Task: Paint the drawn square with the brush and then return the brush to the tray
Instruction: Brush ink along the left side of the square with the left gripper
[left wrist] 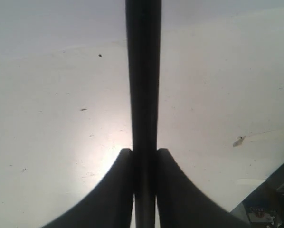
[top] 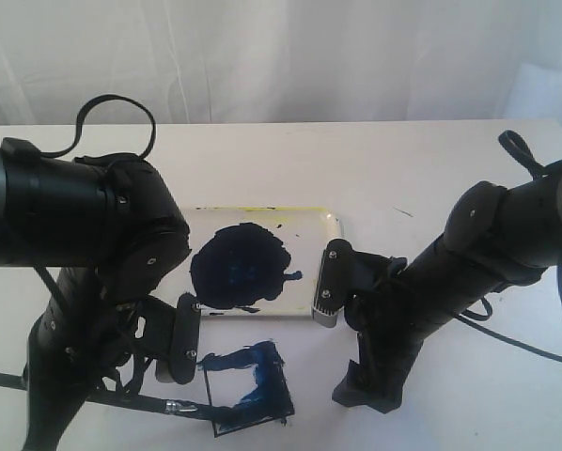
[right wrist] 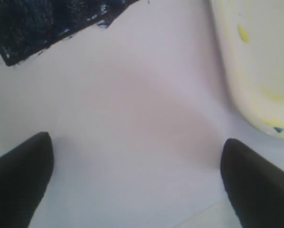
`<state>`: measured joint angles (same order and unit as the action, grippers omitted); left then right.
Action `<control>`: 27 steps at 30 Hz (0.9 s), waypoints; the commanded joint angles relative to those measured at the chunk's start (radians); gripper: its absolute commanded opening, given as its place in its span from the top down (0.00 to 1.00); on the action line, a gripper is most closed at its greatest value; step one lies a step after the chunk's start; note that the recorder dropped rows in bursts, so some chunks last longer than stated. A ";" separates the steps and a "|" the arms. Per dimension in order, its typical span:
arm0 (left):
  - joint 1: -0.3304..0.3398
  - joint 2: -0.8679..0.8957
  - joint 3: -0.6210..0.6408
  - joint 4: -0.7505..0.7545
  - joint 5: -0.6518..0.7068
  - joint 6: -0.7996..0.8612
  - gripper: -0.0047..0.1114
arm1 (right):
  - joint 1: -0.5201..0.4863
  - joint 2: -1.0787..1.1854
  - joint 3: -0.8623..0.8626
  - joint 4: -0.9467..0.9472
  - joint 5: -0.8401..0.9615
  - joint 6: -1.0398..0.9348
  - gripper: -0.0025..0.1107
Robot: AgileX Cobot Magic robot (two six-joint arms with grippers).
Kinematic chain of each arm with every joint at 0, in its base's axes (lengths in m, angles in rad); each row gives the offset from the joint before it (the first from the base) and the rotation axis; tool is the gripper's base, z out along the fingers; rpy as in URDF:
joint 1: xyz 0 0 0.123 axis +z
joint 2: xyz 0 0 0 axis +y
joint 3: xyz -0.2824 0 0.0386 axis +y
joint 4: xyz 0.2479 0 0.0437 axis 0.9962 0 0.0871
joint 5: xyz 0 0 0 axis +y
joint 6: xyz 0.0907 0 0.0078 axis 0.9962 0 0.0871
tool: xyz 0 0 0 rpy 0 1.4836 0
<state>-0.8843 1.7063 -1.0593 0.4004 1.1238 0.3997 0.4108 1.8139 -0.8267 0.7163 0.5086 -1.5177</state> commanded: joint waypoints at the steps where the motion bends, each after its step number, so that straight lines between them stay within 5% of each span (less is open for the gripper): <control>1: -0.004 -0.007 -0.002 -0.015 0.083 -0.008 0.96 | 0.000 0.015 0.020 -0.039 -0.019 0.010 0.19; 27: -0.004 -0.007 -0.002 0.050 0.097 -0.046 0.96 | 0.000 0.015 0.020 -0.039 -0.018 0.010 0.19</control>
<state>-0.8843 1.7063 -1.0593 0.4397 1.1238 0.3730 0.4108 1.8139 -0.8267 0.7163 0.5086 -1.5177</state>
